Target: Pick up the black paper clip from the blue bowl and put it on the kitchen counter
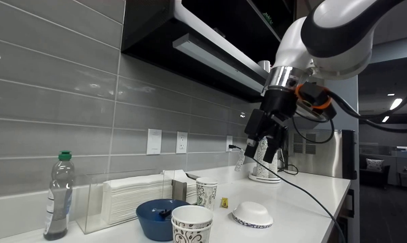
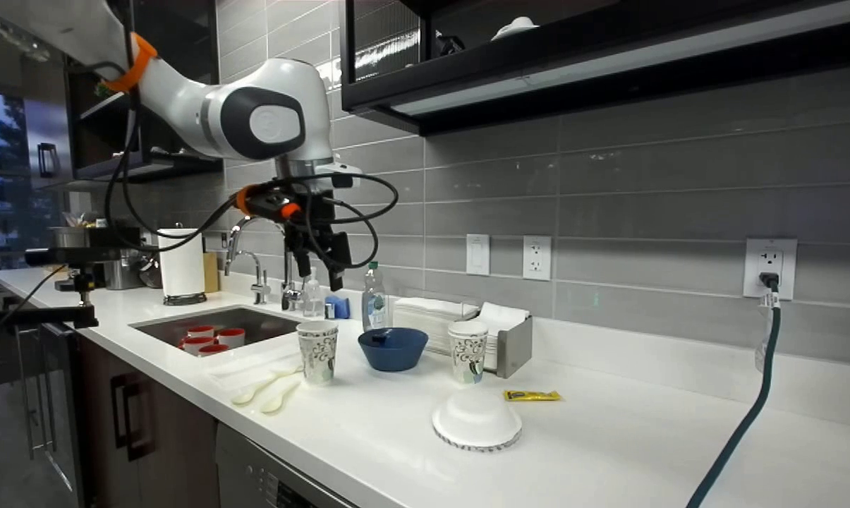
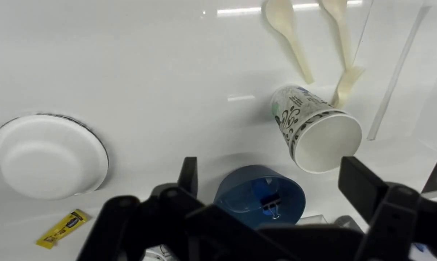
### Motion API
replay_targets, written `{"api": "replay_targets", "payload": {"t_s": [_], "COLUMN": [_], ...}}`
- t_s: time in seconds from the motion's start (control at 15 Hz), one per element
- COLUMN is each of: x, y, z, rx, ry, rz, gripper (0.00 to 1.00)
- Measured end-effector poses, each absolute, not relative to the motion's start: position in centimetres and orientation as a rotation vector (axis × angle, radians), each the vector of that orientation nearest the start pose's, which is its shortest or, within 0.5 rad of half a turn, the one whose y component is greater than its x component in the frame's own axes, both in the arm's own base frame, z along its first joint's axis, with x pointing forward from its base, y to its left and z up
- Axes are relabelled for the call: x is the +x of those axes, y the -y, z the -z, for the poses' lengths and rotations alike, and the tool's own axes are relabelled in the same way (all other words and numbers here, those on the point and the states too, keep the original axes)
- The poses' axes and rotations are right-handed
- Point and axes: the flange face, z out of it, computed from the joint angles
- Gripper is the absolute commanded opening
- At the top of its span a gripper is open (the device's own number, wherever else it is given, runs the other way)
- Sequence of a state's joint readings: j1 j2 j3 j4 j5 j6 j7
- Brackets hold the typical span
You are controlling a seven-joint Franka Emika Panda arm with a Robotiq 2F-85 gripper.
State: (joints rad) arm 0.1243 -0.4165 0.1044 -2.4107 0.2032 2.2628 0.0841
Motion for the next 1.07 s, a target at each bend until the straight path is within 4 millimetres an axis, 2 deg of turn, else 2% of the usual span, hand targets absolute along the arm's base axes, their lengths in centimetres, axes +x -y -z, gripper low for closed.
{"api": "replay_targets", "payload": {"t_s": [0.27, 0.4, 0.53, 0.73, 0.87, 1.07], "x": [43.8, 45.0, 47.6, 52.7, 56.0, 60.0], "y": [-10.9, -10.2, -8.4, -6.5, -7.1, -11.0], "z": [-49.2, -49.3, -49.6, -49.8, -49.0, -46.1], "rx": [-2.947, -2.917, -2.886, -2.841, -2.840, -2.872], "ry": [0.033, -0.092, -0.238, -0.425, -0.432, -0.371], "rz": [0.355, 0.348, 0.345, 0.339, 0.305, 0.182], "gripper": [1.00, 1.00, 1.00, 1.00, 1.00, 1.00]}}
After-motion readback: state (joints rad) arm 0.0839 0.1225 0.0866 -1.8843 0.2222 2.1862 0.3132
